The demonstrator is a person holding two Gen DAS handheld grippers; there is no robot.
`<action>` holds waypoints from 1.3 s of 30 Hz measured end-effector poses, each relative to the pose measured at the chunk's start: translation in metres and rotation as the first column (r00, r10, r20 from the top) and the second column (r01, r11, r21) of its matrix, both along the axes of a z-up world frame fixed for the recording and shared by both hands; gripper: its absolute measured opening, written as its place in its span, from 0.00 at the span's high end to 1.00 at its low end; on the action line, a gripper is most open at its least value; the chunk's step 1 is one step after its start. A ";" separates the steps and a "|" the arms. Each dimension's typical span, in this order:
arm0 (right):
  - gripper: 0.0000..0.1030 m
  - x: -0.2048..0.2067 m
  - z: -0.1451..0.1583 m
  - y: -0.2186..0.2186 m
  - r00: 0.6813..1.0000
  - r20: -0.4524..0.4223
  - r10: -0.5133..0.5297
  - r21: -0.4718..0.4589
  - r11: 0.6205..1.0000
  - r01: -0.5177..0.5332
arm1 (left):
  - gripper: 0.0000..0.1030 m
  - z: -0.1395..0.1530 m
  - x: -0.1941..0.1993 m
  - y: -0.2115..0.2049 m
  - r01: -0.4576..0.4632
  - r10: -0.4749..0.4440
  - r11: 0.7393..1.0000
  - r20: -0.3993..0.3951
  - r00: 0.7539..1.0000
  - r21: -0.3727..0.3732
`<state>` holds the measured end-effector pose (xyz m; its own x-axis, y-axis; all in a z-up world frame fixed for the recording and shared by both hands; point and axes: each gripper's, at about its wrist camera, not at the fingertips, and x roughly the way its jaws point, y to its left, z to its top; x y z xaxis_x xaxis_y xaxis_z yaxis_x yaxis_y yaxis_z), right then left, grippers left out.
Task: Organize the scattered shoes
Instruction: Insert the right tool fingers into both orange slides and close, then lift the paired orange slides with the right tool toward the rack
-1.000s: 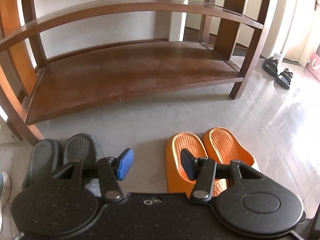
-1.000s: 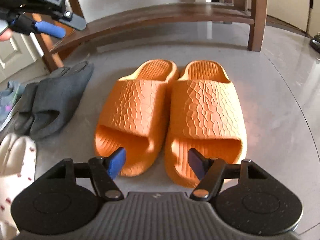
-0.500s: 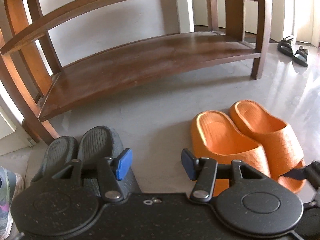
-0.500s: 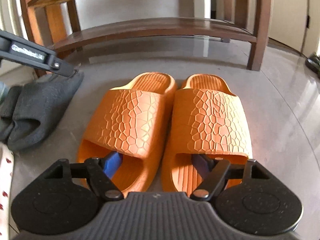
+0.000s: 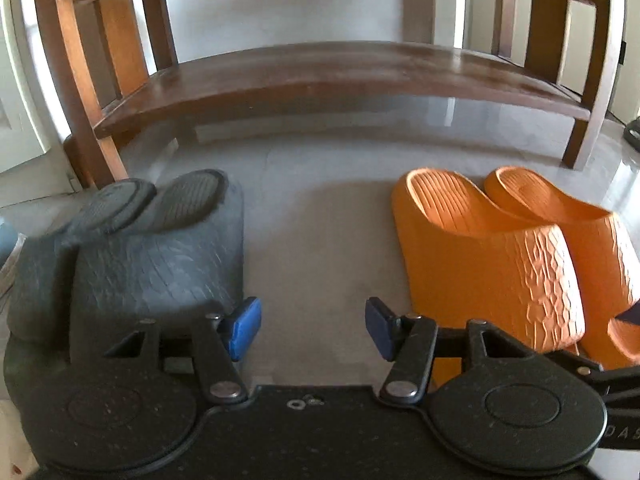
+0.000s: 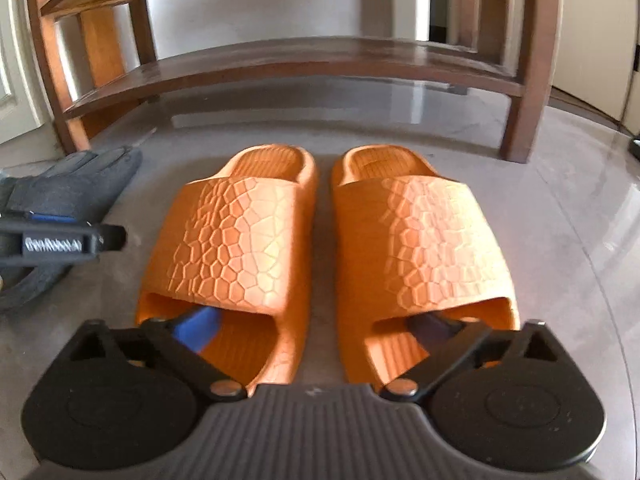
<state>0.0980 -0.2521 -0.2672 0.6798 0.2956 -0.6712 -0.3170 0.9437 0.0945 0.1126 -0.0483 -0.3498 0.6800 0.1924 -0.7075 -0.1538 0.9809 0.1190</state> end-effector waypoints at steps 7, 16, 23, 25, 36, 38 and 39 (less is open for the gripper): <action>0.00 0.000 -0.001 0.006 0.999 0.023 -0.023 -0.009 1.000 0.023 | 0.43 -0.008 -0.007 0.003 -0.064 0.063 0.996 -0.006 0.998 -0.058; 0.00 0.002 -0.003 0.010 0.998 0.057 -0.025 -0.020 0.999 0.026 | 0.42 -0.011 -0.004 0.006 -0.048 0.049 0.997 0.001 0.999 -0.058; 0.00 0.009 -0.005 0.014 0.996 0.081 0.037 -0.038 0.999 -0.034 | 0.41 -0.014 0.002 0.005 -0.065 0.067 0.994 0.017 0.998 -0.087; 0.00 0.011 -0.005 0.015 0.995 0.086 0.051 -0.037 0.998 -0.048 | 0.41 -0.015 0.002 0.006 -0.073 0.075 0.993 0.014 0.997 -0.094; 0.00 0.004 -0.012 0.011 0.987 0.156 0.036 -0.005 0.999 -0.036 | 0.41 -0.019 0.002 0.006 -0.071 0.072 0.993 0.010 0.997 -0.093; 0.00 0.006 -0.011 0.014 0.989 0.148 0.026 -0.010 1.000 -0.025 | 0.41 -0.017 0.001 0.008 -0.074 0.075 0.993 0.012 0.997 -0.093; 0.00 0.007 -0.010 0.015 0.989 0.146 0.024 -0.013 1.000 -0.023 | 0.41 -0.018 0.001 0.009 -0.076 0.078 0.993 0.011 0.997 -0.093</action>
